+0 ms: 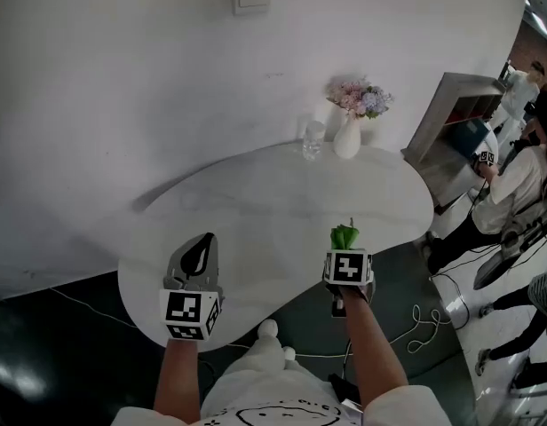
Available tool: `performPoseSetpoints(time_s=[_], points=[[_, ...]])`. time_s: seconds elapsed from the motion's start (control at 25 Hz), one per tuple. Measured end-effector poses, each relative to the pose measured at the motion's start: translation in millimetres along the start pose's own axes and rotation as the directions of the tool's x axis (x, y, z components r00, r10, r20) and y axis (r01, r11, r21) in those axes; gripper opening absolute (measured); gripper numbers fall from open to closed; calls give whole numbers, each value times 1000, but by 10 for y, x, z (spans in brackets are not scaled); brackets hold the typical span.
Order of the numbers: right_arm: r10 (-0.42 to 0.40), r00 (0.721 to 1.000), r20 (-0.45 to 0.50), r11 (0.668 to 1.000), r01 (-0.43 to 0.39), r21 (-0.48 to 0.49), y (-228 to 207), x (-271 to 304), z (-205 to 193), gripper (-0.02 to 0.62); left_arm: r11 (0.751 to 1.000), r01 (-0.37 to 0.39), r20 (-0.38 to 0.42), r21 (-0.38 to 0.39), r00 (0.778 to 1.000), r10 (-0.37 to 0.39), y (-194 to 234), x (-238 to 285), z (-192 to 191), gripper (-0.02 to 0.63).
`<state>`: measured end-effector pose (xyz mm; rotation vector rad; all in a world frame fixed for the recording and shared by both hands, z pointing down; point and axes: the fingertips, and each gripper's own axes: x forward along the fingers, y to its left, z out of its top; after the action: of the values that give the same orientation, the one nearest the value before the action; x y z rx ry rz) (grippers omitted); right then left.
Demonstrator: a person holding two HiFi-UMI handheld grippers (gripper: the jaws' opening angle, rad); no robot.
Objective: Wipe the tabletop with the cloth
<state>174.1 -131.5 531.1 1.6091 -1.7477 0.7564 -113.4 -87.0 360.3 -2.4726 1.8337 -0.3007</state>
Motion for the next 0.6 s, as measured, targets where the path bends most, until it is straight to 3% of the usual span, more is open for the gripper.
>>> performPoseSetpoints(time_s=[0.28, 0.6], points=[[50, 998, 47, 995, -46, -83, 269, 217, 679, 43, 1000, -26, 2, -3, 1000, 26, 141, 234, 45, 20], [126, 992, 29, 976, -118, -185, 888, 706, 1441, 43, 996, -92, -29, -13, 995, 91, 583, 454, -41, 20]])
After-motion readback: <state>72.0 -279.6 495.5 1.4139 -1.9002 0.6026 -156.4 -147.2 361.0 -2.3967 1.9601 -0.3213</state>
